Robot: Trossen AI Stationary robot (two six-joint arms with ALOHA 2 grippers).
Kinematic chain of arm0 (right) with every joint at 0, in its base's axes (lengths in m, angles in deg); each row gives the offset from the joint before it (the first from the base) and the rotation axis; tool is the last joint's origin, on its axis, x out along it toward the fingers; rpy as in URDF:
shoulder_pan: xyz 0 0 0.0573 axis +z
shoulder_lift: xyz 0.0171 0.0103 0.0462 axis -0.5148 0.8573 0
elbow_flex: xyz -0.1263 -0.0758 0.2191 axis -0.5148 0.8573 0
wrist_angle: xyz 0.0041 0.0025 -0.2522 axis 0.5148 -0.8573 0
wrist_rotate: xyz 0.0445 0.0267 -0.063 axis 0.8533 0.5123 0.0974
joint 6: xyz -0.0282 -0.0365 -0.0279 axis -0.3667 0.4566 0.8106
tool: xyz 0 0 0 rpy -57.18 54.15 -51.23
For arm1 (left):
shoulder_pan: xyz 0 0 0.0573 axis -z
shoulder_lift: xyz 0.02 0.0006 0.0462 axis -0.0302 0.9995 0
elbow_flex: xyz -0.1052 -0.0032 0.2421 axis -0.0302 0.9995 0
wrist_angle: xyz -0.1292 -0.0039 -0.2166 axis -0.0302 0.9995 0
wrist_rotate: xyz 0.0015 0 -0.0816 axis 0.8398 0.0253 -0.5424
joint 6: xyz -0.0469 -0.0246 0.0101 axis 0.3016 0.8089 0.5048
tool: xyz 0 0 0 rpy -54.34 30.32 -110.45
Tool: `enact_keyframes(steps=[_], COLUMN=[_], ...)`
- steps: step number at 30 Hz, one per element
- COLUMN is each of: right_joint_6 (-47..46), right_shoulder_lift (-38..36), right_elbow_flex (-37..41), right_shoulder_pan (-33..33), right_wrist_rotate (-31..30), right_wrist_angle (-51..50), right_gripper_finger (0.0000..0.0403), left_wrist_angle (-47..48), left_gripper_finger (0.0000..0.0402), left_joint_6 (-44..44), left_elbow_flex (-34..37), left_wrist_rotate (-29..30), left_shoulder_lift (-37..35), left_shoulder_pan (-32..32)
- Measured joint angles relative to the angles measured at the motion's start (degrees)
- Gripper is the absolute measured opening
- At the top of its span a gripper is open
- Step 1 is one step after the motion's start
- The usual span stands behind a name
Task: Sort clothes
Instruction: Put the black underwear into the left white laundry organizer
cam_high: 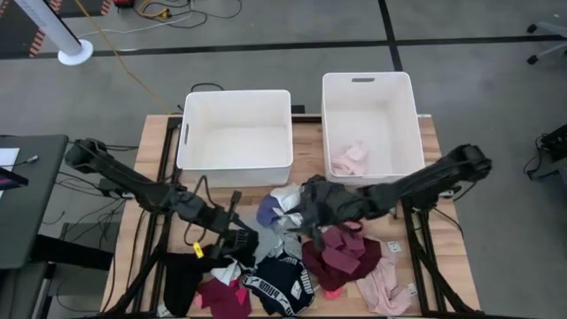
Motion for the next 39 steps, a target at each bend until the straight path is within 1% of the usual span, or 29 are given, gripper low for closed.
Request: enact_keyframes(steps=[6, 9, 14, 17, 19, 20, 22, 24, 25, 26, 29, 32, 37, 39], right_joint_6=[0.27, 1.04, 2.88, 3.73, 4.53, 5.19, 6.28, 7.58, 8.59, 9.57, 11.12, 13.97, 17.41, 17.76], right_shoulder_lift=[9.20, 12.50, 16.23, 17.64, 18.16, 18.16, 18.12, 17.49, 17.13, 16.70, 14.77, 11.80, 5.93, 3.36], right_elbow_flex=[-4.46, -7.22, -10.80, -12.13, -12.72, -12.72, -12.72, -12.72, -12.72, -12.71, -12.70, -12.70, -12.67, -12.67], right_shoulder_pan=[-0.95, -1.03, -0.85, -0.37, -0.35, -0.35, -0.32, -0.31, -0.30, -0.19, 0.12, 0.67, 1.44, 1.51], right_wrist_rotate=[-0.02, 0.11, 6.14, 6.68, 6.69, 6.69, 6.69, 6.69, 6.70, 6.67, 6.07, 5.65, 2.93, 2.79], right_wrist_angle=[2.83, 3.20, 6.11, 7.25, 8.36, 8.49, 9.57, 9.16, 9.29, 9.25, 9.25, 8.65, 5.73, 4.63], right_gripper_finger=[0.0226, 0.0226, 0.0226, 0.0216, 0.0191, 0.0171, 0.0116, 0.0048, 0.0025, 0.0015, 0.0009, 0.0004, 0.0002, 0.0001], left_wrist_angle=[1.70, 2.76, 5.70, 6.13, 6.09, 5.96, 6.22, 5.78, 5.62, 5.68, 6.44, 7.52, 10.07, 12.15], left_gripper_finger=[0.0001, 0.0001, 0.0001, 0.0001, 0.0001, 0.0001, 0.0001, 0.0002, 0.0005, 0.0010, 0.0036, 0.0075, 0.0164, 0.0199], left_joint_6=[-3.77, -4.71, -6.04, -6.12, -6.18, -6.17, -6.18, -6.20, -6.19, -6.19, -7.27, -8.48, -8.73, -8.70], left_elbow_flex=[-7.69, -10.44, -13.56, -13.53, -13.54, -13.55, -13.54, -13.55, -13.56, -13.56, -13.57, -13.55, -13.57, -13.44], left_wrist_rotate=[-1.46, -3.88, -4.60, -5.38, -5.87, -5.83, -5.92, -6.48, -6.73, -6.99, -6.90, -5.79, -1.12, 1.02], left_shoulder_lift=[5.72, 8.57, 11.90, 12.16, 12.01, 12.00, 11.41, 11.02, 10.79, 10.37, 9.33, 7.35, 2.62, 0.48], left_shoulder_pan=[-2.11, -3.30, -4.49, -4.88, -5.12, -5.18, -5.20, -5.26, -5.26, -5.25, -4.64, -3.59, -1.58, -0.63])
